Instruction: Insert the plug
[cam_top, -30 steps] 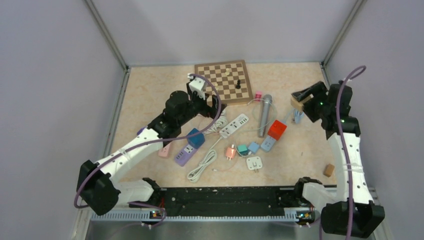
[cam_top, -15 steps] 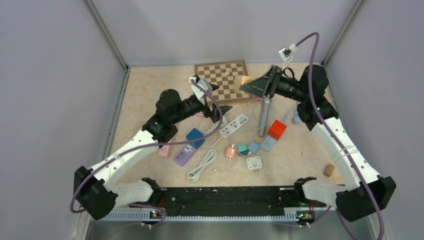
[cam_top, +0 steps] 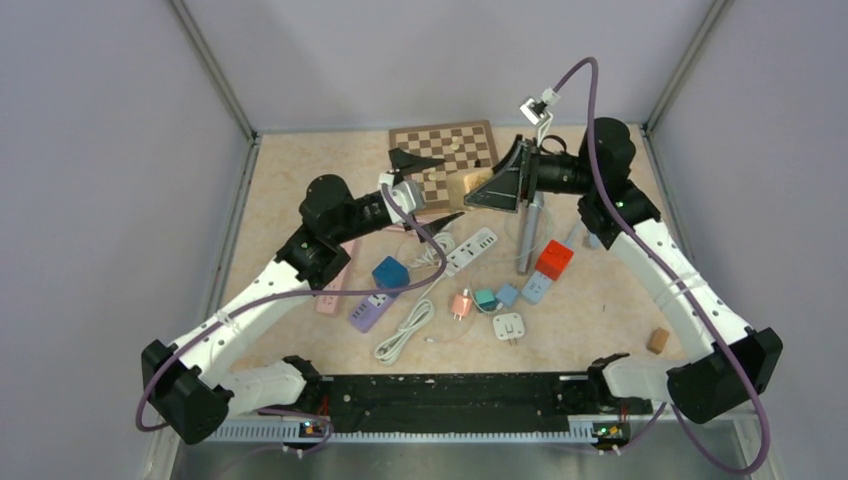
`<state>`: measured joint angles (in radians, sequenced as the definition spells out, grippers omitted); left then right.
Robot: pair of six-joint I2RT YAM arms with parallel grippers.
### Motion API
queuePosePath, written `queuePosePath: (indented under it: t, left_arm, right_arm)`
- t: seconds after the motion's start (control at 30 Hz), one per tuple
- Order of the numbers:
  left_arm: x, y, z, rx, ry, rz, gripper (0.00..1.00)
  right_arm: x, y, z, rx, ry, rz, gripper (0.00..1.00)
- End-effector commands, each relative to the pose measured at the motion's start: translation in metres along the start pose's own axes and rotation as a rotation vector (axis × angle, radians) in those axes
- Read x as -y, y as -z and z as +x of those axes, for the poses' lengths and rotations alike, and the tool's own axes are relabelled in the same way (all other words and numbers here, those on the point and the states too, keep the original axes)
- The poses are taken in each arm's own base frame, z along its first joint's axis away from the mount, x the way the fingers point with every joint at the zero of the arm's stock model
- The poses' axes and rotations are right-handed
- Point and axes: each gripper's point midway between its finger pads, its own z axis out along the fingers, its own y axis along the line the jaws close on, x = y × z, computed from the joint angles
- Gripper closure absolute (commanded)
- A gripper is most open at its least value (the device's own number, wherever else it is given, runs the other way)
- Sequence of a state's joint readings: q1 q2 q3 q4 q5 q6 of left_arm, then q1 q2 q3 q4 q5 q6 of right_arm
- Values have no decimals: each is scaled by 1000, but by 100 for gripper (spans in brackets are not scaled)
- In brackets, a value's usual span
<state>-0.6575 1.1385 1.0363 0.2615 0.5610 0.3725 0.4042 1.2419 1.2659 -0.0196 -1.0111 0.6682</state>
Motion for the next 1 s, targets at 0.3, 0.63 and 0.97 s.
queuePosePath:
  t: [0.3,0.63,0.97]
  left_arm:
    - [4,-10,-37,165,-115,87,47]
    - [-9,-11,-22,129,-151,4,100]
    - [-63,3,14,-8,-462,-301,100]
  right_arm:
    - [-16,-14,-3,-36,80,-69,60]
    - [8,-15,-14,70,-1,95,1]
    - [64,-3,-42,323,-410,443,1]
